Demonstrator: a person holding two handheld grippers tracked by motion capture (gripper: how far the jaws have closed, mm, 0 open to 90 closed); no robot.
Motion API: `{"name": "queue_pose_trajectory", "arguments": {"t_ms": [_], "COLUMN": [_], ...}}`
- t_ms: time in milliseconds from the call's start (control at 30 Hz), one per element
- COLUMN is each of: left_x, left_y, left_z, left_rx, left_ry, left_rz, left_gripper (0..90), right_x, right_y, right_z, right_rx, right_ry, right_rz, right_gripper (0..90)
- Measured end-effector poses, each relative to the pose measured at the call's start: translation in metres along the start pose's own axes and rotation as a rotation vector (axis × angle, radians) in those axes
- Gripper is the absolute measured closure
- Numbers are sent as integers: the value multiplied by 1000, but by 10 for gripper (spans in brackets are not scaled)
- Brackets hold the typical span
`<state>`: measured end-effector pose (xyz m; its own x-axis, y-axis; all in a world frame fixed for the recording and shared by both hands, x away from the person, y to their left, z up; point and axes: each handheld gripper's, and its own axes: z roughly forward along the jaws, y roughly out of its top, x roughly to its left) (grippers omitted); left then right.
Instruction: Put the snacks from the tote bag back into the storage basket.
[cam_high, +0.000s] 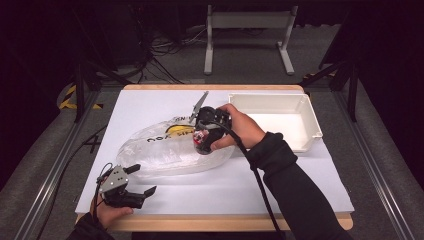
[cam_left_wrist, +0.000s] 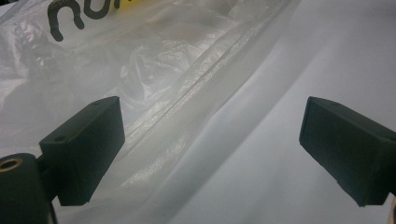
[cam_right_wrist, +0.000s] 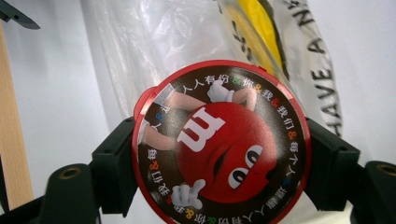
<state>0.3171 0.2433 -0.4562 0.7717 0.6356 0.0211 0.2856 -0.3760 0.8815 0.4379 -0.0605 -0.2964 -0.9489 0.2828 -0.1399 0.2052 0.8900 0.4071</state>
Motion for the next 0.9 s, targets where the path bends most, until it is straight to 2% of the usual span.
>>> {"name": "queue_pose_trajectory", "arguments": {"t_ms": [100,133,233,567,900], "left_x": [0,0,0,0,1], "left_y": [0,0,0,0,1], "left_z": [0,0,0,1,1], "left_rx": [3,4,5,10,12], "left_ry": [0,0,1,-2,-6], "left_rz": [-1,-2,-2,-8,-6], "left_gripper": [75,74,74,75,75], "right_x": [-3,-5,-7,-26,-44], "right_y": [-5,-10,-15,-44,-74], "right_z": [-6,-12,-17,-42,-50], "right_rx": [0,-4,-5,-24,-15], "right_ry": [-11,-28,-31,-80,-109], "right_rz": [14,20,35,99,165], "right_gripper": [249,249,249,249,249]}}
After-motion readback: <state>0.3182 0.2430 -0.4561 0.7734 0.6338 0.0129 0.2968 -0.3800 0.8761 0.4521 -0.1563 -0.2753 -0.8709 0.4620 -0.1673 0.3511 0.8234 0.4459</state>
